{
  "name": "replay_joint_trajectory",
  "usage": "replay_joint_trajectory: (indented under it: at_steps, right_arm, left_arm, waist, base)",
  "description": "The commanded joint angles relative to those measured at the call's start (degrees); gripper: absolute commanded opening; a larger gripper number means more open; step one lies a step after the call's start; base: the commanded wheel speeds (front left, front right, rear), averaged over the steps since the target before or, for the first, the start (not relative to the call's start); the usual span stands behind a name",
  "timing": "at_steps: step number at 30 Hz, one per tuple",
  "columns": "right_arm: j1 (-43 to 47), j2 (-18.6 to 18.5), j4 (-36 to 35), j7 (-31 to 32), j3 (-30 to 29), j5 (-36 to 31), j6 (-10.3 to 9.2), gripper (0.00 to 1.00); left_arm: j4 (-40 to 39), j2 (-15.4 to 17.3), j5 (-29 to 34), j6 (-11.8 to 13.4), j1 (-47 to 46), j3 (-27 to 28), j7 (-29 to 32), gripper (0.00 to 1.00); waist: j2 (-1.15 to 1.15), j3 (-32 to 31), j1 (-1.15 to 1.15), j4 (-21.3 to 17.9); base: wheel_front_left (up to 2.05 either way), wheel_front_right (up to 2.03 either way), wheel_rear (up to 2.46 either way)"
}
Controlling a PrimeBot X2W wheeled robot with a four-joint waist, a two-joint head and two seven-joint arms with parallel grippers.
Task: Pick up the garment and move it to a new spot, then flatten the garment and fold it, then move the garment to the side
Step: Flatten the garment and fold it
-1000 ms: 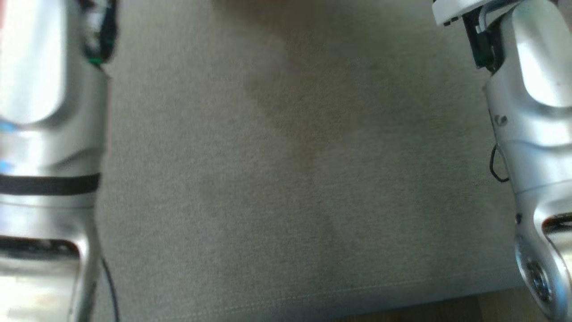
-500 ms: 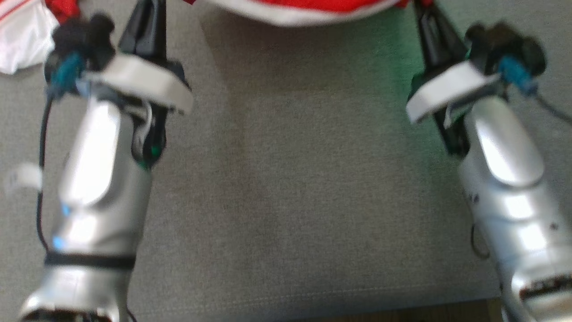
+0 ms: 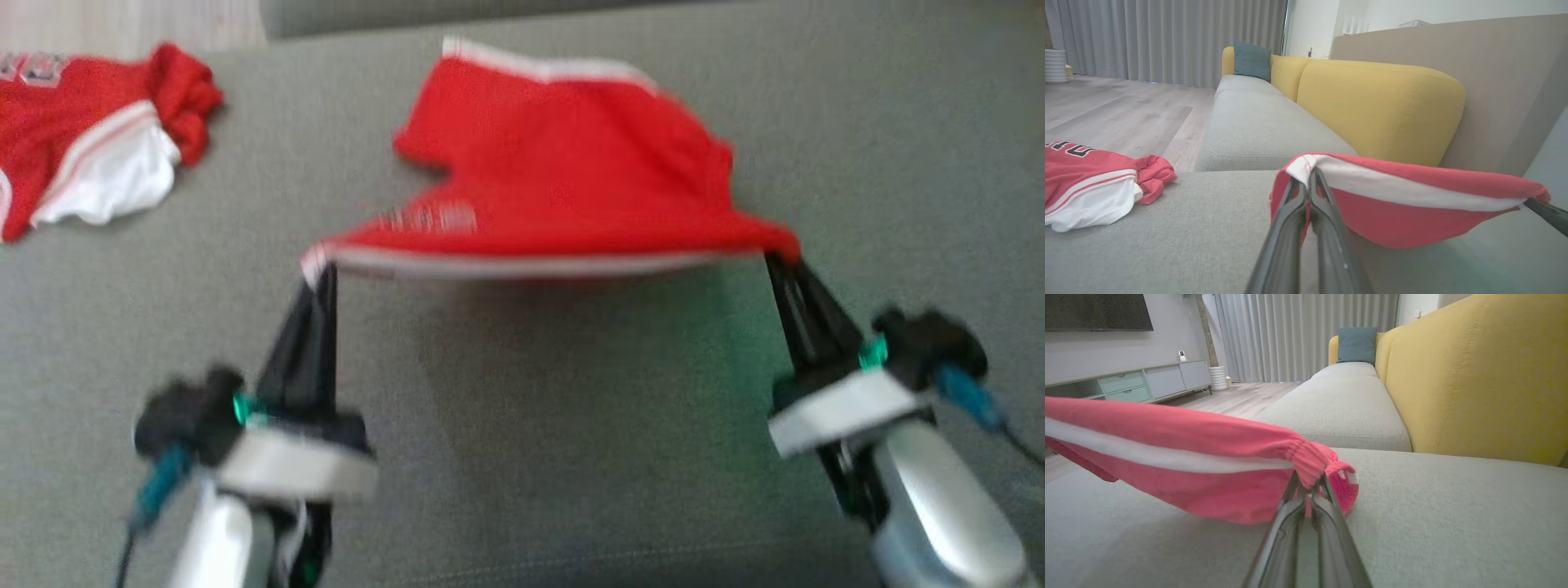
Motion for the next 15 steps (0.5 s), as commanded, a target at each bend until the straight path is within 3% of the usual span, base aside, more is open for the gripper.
replay_joint_trajectory:
  at_steps: [1,9,15]
  right_arm:
    - [1.6,-1.1,-3.5,-0.6,0.0,0.6,-0.05,0.00]
    - [16.3,-2.9,-17.0,4.1,-3.5,-1.2,-0.05,0.00]
    - [20.3,-3.2,-22.4,8.1,-3.6,-1.2,-0.05,0.00]
  left_arm:
    - [-4.1,0.3,0.8,0.7,1.3,1.3,-0.7,0.00]
    - [-17.0,-0.3,1.1,3.3,16.7,-2.1,0.4,0.00]
    - [-20.5,0.2,0.9,4.0,20.4,-3.3,3.6,0.00]
  waist:
    - [0.00,-3.3,0.00,-0.2]
    - [0.00,-5.5,0.00,-1.3]
    - [0.00,-4.3,0.00,-2.7]
  base:
    - [0.00,0.00,0.00]
    - [0.00,0.00,0.00]
    - [0.00,0.00,0.00]
